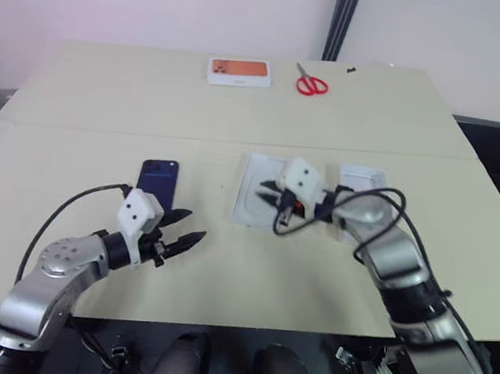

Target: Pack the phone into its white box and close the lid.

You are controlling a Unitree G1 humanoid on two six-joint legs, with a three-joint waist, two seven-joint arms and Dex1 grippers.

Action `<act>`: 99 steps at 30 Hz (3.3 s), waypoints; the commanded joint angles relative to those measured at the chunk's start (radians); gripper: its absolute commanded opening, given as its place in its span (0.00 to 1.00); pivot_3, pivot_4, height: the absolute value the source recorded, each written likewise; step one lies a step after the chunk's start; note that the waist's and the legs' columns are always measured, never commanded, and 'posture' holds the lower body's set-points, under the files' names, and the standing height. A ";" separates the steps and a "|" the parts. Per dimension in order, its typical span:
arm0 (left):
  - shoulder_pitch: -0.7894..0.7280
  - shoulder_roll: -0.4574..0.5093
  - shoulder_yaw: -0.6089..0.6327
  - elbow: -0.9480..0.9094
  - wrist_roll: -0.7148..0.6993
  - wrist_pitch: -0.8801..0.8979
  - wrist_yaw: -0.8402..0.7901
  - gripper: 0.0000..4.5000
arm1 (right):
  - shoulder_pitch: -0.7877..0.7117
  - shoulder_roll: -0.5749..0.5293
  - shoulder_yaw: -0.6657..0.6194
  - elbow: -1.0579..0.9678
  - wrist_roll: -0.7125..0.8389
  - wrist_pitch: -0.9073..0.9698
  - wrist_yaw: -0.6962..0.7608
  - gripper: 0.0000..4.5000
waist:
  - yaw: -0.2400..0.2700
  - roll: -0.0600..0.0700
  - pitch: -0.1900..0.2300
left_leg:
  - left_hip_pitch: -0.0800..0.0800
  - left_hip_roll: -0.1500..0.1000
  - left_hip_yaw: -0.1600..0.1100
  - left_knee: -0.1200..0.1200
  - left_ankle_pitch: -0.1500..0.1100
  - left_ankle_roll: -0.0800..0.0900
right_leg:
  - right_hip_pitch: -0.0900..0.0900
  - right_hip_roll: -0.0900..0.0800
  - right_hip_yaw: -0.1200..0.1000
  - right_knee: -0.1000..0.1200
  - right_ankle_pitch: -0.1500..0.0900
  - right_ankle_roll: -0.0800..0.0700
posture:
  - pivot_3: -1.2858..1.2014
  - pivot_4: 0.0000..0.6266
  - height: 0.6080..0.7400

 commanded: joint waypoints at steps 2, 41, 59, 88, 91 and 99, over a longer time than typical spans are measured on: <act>0.007 0.029 0.016 -0.006 0.006 -0.050 -0.038 0.63 | 0.038 -0.043 0.049 -0.101 -0.008 -0.014 0.050 0.66 | -0.001 0.000 0.000 | 0.000 0.000 0.000 0.000 0.000 0.000 | 0.000 0.000 0.000 0.000 0.000 0.000 | 0.52 0.24 1.00; 0.090 0.082 0.067 -0.014 0.008 -0.081 -0.060 0.63 | 0.142 -0.094 0.017 -0.212 0.104 -0.037 0.152 0.80 | 0.002 0.000 0.000 | 0.000 0.000 0.000 0.001 0.000 0.000 | 0.001 0.000 0.000 -0.001 0.000 0.000 | 0.52 0.24 1.00; -0.238 -0.004 0.385 0.229 -0.204 0.557 0.486 1.00 | -0.263 0.312 0.211 0.226 -0.135 0.052 -0.235 0.00 | -0.003 -0.001 -0.001 | 0.000 0.000 -0.001 0.002 0.003 -0.005 | -0.002 0.000 -0.001 0.003 0.000 0.000 | 0.52 0.24 1.00; -0.414 -0.229 0.336 0.197 -0.318 1.067 0.453 1.00 | -0.325 0.524 0.312 0.565 -0.368 -0.080 -0.280 0.00 | 0.003 -0.002 -0.003 | 0.004 -0.001 -0.001 0.001 0.004 -0.008 | -0.002 0.000 -0.001 0.004 0.000 0.000 | 0.52 0.24 1.00; -0.436 -0.280 0.371 0.187 -0.317 1.097 0.460 1.00 | -0.305 0.504 0.316 0.525 -0.376 -0.073 -0.263 0.00 | 0.004 -0.002 -0.004 | 0.004 -0.001 -0.001 0.002 0.004 -0.008 | -0.001 0.000 -0.002 0.003 0.000 0.000 | 0.52 0.24 1.00; -0.473 -0.376 0.463 0.190 -0.281 1.144 0.497 1.00 | -0.254 0.473 0.328 0.448 -0.406 -0.057 -0.236 0.00 | 0.001 -0.002 -0.004 | 0.005 -0.001 -0.001 0.002 0.004 -0.008 | 0.000 0.000 -0.002 0.002 0.000 0.000 | 0.52 0.24 1.00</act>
